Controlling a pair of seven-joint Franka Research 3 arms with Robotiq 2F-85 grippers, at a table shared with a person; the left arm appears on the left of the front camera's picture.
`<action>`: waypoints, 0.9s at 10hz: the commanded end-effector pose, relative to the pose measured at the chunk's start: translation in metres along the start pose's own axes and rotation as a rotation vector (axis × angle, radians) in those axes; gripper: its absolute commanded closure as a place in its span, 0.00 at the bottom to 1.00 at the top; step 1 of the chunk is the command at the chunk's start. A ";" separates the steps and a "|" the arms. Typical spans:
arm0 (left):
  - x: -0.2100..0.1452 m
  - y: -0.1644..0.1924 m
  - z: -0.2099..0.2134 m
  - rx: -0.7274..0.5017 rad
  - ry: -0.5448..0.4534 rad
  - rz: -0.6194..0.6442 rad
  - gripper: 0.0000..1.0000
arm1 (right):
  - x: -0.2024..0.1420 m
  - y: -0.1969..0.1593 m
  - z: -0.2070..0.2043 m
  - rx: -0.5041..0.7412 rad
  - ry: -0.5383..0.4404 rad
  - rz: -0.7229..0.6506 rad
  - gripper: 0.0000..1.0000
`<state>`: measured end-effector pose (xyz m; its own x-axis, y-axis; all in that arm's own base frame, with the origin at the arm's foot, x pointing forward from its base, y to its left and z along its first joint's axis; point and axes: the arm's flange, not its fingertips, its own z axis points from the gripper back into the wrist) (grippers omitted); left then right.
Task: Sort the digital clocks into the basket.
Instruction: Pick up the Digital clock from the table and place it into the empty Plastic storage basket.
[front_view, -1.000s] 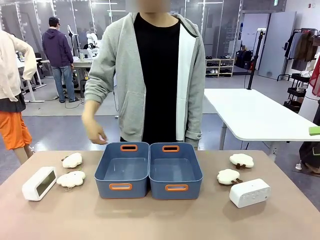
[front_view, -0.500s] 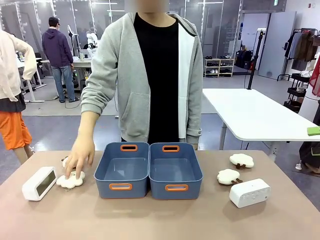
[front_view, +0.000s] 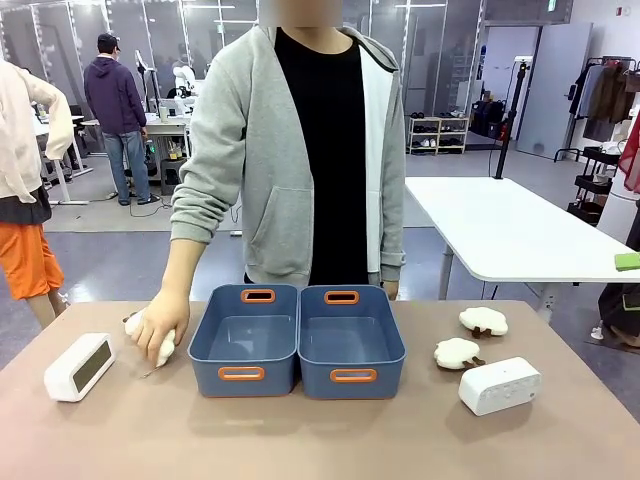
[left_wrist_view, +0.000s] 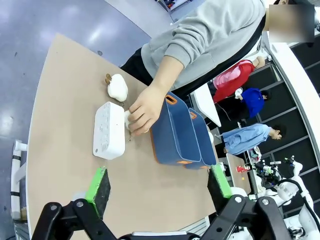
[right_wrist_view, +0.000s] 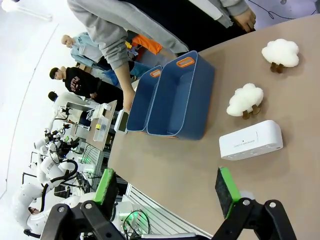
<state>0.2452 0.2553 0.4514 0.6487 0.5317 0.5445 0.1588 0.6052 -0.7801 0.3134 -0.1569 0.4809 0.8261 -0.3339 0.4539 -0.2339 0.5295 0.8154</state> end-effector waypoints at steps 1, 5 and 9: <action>0.002 0.002 0.000 -0.022 -0.010 -0.021 0.00 | 0.001 -0.001 0.000 0.014 -0.007 0.005 0.00; 0.002 0.002 0.000 -0.022 -0.010 -0.021 0.00 | 0.001 -0.001 0.000 0.014 -0.007 0.005 0.00; 0.002 0.002 0.000 -0.022 -0.010 -0.021 0.00 | 0.001 -0.001 0.000 0.014 -0.007 0.005 0.00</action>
<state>0.2453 0.2550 0.4514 0.6494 0.5295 0.5459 0.1600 0.6066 -0.7787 0.3134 -0.1569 0.4809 0.8261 -0.3340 0.4539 -0.2339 0.5294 0.8155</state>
